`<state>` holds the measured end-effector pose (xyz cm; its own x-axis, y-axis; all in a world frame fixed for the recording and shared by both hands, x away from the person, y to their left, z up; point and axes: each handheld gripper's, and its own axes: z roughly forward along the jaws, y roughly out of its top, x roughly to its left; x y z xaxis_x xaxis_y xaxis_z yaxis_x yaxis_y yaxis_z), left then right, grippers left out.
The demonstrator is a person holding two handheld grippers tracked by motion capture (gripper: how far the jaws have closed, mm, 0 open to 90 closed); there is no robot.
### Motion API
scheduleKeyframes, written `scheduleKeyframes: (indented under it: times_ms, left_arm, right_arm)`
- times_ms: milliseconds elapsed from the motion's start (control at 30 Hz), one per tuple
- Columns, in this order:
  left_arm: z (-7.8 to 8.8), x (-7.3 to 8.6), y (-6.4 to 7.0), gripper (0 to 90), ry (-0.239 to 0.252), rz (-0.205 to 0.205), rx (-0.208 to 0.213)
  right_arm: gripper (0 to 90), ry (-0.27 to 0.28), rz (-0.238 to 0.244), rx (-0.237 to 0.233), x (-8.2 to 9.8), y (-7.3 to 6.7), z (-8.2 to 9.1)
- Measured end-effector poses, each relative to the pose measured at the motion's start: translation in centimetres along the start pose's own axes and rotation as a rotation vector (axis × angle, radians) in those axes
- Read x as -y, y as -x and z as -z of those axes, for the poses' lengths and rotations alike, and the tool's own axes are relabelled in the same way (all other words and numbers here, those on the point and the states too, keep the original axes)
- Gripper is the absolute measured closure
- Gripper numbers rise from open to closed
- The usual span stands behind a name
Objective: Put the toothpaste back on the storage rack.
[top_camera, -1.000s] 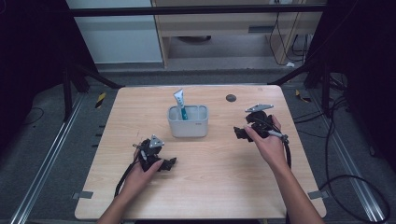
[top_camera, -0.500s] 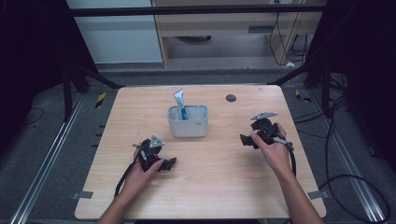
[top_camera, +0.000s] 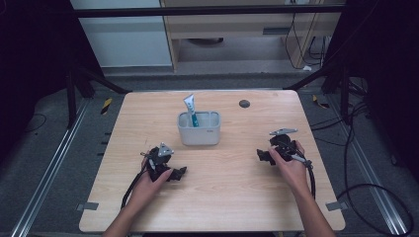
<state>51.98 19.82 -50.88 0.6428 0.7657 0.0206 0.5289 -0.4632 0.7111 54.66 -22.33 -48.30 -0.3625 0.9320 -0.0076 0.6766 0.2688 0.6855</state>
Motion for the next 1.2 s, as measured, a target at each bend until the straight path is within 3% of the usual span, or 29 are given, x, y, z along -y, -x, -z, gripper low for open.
scheduleKeyframes:
  times_ms: [367,867,967,1200]
  left_arm:
    - [0.0,0.0,0.0,0.0,0.001,0.001,-0.001]
    - [0.0,0.0,0.0,0.0,0.001,0.001,0.000]
    - [0.0,0.0,0.0,0.0,-0.001,-0.001,0.000]
    - [0.0,0.0,0.0,0.0,-0.001,0.001,0.000]
  right_arm:
    - [6.4,0.018,-0.058,0.011,0.3,0.5,-0.9]
    - [6.6,0.013,-0.096,0.026,1.0,0.7,-1.8]
    - [4.6,0.049,-0.092,0.048,1.5,0.4,-2.1]
    - [2.5,0.060,-0.075,0.068,1.7,-0.1,-2.4]
